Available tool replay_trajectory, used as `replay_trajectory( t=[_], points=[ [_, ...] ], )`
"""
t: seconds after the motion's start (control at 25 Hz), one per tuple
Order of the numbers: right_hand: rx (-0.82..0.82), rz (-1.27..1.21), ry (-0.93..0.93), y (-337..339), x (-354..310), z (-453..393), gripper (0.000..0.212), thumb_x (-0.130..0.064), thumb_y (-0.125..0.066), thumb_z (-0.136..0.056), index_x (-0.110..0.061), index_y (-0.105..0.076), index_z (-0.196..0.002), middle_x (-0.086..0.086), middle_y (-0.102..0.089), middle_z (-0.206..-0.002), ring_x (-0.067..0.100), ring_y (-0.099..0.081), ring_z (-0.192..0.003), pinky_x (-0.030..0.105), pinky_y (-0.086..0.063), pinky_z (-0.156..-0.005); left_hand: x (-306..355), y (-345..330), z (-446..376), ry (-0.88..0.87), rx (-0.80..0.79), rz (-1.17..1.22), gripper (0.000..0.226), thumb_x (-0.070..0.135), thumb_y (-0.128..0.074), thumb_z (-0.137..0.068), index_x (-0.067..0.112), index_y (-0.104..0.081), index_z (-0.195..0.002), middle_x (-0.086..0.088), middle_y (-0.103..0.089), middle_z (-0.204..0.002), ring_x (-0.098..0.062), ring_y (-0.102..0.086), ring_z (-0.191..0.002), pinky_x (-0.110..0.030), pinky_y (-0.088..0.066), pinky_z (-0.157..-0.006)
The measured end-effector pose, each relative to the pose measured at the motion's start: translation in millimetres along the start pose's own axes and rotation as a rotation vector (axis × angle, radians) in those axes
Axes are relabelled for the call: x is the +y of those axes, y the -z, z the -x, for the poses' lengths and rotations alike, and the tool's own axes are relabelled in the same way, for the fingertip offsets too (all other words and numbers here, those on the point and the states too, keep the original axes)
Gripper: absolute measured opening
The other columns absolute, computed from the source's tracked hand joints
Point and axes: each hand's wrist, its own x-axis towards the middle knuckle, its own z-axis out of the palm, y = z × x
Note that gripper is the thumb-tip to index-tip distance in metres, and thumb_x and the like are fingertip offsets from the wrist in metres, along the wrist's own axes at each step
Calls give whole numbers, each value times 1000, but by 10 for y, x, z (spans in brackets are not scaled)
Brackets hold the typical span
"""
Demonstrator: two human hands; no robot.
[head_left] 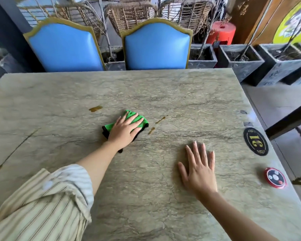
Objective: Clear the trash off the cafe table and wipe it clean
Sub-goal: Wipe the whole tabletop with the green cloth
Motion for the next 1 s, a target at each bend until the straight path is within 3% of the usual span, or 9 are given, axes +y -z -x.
replay_trajectory(
  t=[0.24, 0.48, 0.68, 0.8, 1.0],
  points=[
    [-10, -6, -26, 18, -15, -19, 71, -61, -24, -93, -18, -32, -148, 2, -13, -160, 24, 6, -148, 51, -2, -118, 308, 14, -878, 170, -58, 114, 45, 41, -34, -101, 37, -33, -145, 8, -21, -158, -31, -13, -146, -45, -14, -118],
    [1, -28, -23, 34, 7, -25, 68, -60, -26, -93, -20, -33, -148, 0, -13, -160, 22, 5, -148, 51, -3, -118, 1164, -71, -828, -37, -20, 413, 37, 21, -42, -100, 26, -52, -135, 5, -41, -148, -27, -25, -144, -40, -23, -116],
    [60, -78, -16, 5, 40, 0, 66, -53, -33, -93, -11, -41, -143, 2, -21, -158, 20, -5, -148, 49, -11, -118, 1512, -234, -327, -163, 36, 118, 47, 51, -30, -93, 37, -53, -132, 9, -44, -146, -29, -36, -138, -43, -33, -108],
    [57, -73, -20, -9, 54, 4, 68, -55, -32, -94, -10, -38, -145, 2, -21, -158, 18, -3, -149, 47, -10, -119, 1308, -247, -473, -200, 51, 93, 42, 50, -36, -96, 40, -49, -134, 12, -41, -148, -28, -32, -140, -46, -26, -115],
    [38, -65, -38, 0, 54, -24, 70, -58, -29, -94, -12, -35, -146, 0, -18, -159, 17, 1, -149, 46, -7, -119, 476, -167, -662, 151, 118, 71, 41, 47, -40, -97, 37, -48, -136, 9, -40, -149, -29, -30, -141, -46, -22, -116]
  ],
)
